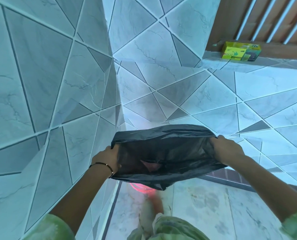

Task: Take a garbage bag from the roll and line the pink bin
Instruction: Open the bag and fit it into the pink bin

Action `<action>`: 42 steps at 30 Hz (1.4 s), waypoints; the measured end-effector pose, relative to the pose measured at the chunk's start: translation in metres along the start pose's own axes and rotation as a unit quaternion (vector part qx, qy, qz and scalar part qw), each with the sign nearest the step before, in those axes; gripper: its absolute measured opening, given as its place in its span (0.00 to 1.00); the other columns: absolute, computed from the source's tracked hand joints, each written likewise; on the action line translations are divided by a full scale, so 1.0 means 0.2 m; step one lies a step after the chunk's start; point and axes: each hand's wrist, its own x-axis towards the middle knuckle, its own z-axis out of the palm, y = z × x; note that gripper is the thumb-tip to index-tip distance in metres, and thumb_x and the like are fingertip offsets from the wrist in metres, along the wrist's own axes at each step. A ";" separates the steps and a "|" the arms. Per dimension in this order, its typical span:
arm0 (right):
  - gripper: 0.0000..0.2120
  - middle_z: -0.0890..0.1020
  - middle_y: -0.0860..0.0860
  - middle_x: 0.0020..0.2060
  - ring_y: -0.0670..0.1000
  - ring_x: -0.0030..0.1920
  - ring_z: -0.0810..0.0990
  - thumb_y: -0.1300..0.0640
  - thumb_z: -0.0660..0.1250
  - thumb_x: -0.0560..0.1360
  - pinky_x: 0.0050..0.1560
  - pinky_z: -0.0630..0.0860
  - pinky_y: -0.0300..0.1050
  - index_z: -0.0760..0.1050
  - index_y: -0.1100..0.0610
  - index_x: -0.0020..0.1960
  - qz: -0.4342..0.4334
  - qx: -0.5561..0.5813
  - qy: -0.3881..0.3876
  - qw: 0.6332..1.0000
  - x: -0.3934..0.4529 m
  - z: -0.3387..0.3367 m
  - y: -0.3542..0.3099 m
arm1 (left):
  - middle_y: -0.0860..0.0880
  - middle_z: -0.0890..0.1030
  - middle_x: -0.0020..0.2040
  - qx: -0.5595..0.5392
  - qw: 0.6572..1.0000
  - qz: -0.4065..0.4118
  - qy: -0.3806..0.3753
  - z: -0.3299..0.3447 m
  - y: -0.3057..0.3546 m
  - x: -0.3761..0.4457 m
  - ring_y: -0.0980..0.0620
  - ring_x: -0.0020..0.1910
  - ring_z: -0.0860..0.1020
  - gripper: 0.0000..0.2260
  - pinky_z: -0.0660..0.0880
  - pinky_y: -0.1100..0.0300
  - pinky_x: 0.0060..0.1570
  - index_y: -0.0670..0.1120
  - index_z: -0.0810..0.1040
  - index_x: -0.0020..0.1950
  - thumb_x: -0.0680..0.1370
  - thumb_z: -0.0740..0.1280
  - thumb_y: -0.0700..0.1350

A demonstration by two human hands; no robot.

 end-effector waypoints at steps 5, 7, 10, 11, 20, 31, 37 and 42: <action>0.11 0.68 0.52 0.43 0.60 0.50 0.78 0.53 0.62 0.74 0.42 0.69 0.47 0.69 0.52 0.56 -0.026 0.036 -0.018 0.999 0.04 0.04 -0.06 | 0.41 0.71 0.66 -0.006 1.000 0.020 -0.008 0.00 0.04 0.06 0.40 0.59 0.76 0.33 0.74 0.50 0.57 0.51 0.50 0.75 0.76 0.65 0.52; 0.12 0.72 0.52 0.47 0.59 0.51 0.78 0.53 0.64 0.73 0.43 0.71 0.46 0.69 0.52 0.56 -0.034 0.046 -0.030 0.998 0.05 0.06 -0.09 | 0.41 0.71 0.66 -0.015 0.999 0.040 -0.010 0.01 0.08 0.07 0.41 0.58 0.77 0.36 0.74 0.51 0.56 0.52 0.44 0.76 0.77 0.64 0.51; 0.15 0.74 0.51 0.56 0.60 0.53 0.79 0.54 0.65 0.72 0.45 0.73 0.48 0.69 0.51 0.59 -0.048 0.047 -0.046 0.997 0.07 0.08 -0.14 | 0.42 0.71 0.66 -0.016 0.998 0.060 -0.016 0.05 0.13 0.11 0.42 0.57 0.78 0.37 0.75 0.52 0.56 0.53 0.41 0.77 0.77 0.64 0.50; 0.17 0.73 0.51 0.58 0.60 0.53 0.79 0.55 0.64 0.72 0.46 0.74 0.49 0.68 0.51 0.60 -0.054 0.047 -0.052 0.996 0.08 0.08 -0.16 | 0.42 0.71 0.67 -0.018 0.997 0.067 -0.016 0.07 0.15 0.12 0.42 0.57 0.77 0.37 0.74 0.51 0.56 0.53 0.42 0.77 0.77 0.63 0.50; 0.25 0.57 0.49 0.76 0.61 0.58 0.78 0.59 0.63 0.74 0.50 0.76 0.52 0.62 0.49 0.69 -0.091 0.041 -0.113 0.989 0.27 0.30 -0.35 | 0.44 0.65 0.72 -0.034 0.994 0.064 -0.081 0.30 0.24 0.29 0.41 0.58 0.77 0.36 0.74 0.50 0.56 0.53 0.41 0.77 0.77 0.62 0.47; 0.18 0.60 0.45 0.76 0.57 0.45 0.83 0.61 0.62 0.76 0.46 0.82 0.49 0.72 0.47 0.62 -0.111 0.161 -0.113 0.974 0.65 0.71 -0.55 | 0.45 0.65 0.71 -0.089 0.991 -0.042 -0.089 0.63 0.24 0.67 0.44 0.52 0.79 0.36 0.76 0.51 0.53 0.54 0.37 0.76 0.78 0.59 0.46; 0.23 0.61 0.45 0.75 0.58 0.48 0.83 0.63 0.60 0.75 0.49 0.80 0.49 0.69 0.46 0.66 -0.134 0.147 -0.224 0.954 0.82 1.07 -0.64 | 0.46 0.65 0.72 -0.088 0.986 -0.070 -0.126 0.96 0.19 0.86 0.46 0.53 0.79 0.34 0.76 0.53 0.52 0.53 0.38 0.76 0.79 0.58 0.46; 0.22 0.49 0.38 0.75 0.59 0.47 0.82 0.67 0.57 0.73 0.43 0.76 0.48 0.69 0.51 0.65 -0.179 0.176 -0.292 0.923 0.94 1.38 -0.77 | 0.46 0.58 0.76 -0.087 0.971 -0.067 -0.212 1.27 0.22 1.01 0.45 0.53 0.79 0.35 0.76 0.53 0.53 0.53 0.39 0.77 0.78 0.59 0.44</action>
